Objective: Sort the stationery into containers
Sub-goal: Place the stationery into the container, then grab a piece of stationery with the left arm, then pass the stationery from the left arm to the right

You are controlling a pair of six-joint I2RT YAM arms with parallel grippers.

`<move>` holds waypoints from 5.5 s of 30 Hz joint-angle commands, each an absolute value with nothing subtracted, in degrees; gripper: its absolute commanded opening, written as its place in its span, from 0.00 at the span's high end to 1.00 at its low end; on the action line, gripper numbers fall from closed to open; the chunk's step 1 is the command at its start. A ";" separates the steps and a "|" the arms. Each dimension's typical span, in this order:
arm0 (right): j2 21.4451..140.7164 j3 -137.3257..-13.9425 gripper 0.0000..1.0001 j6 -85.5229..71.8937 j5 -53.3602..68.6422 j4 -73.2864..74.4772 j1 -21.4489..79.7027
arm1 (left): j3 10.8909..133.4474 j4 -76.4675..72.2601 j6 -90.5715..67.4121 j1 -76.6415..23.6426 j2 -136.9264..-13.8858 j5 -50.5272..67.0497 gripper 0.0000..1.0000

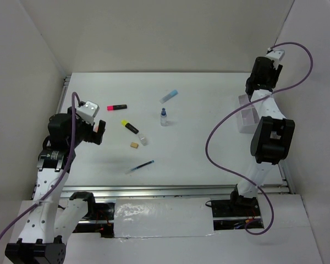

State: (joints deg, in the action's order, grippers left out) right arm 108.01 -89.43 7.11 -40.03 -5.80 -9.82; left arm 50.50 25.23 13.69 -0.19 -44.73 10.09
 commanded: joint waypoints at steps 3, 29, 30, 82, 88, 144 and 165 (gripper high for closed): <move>97.75 -90.18 0.52 2.57 -27.72 6.82 -8.26 | 55.01 39.96 33.63 -0.18 -44.82 28.80 0.01; 67.42 -69.87 0.31 2.37 8.61 37.35 -4.66 | 49.91 32.09 16.09 -40.69 -70.92 2.99 0.24; 67.15 -69.79 0.31 2.37 8.35 37.44 -4.66 | 50.44 30.25 15.04 -41.13 -72.93 3.25 0.24; 58.19 -70.93 0.32 6.50 15.64 37.89 -3.78 | 71.16 31.90 -2.69 -37.72 -88.87 12.89 1.00; 50.64 -67.77 0.32 13.61 22.56 29.46 -1.42 | 83.73 38.91 -25.62 -29.45 -86.04 14.85 1.00; 77.60 -36.56 0.37 77.43 19.69 -37.44 65.48 | 53.17 26.63 -60.29 -1.41 -78.84 45.62 1.00; 83.93 -41.04 0.75 79.98 20.30 -37.88 64.69 | 51.68 25.58 -60.29 -1.58 -78.40 46.23 1.00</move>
State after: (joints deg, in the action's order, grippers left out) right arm 83.33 -38.57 79.29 19.53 -35.81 65.19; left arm 52.10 26.79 -59.44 -1.54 -79.35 44.25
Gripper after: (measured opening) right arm 0.269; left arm 0.182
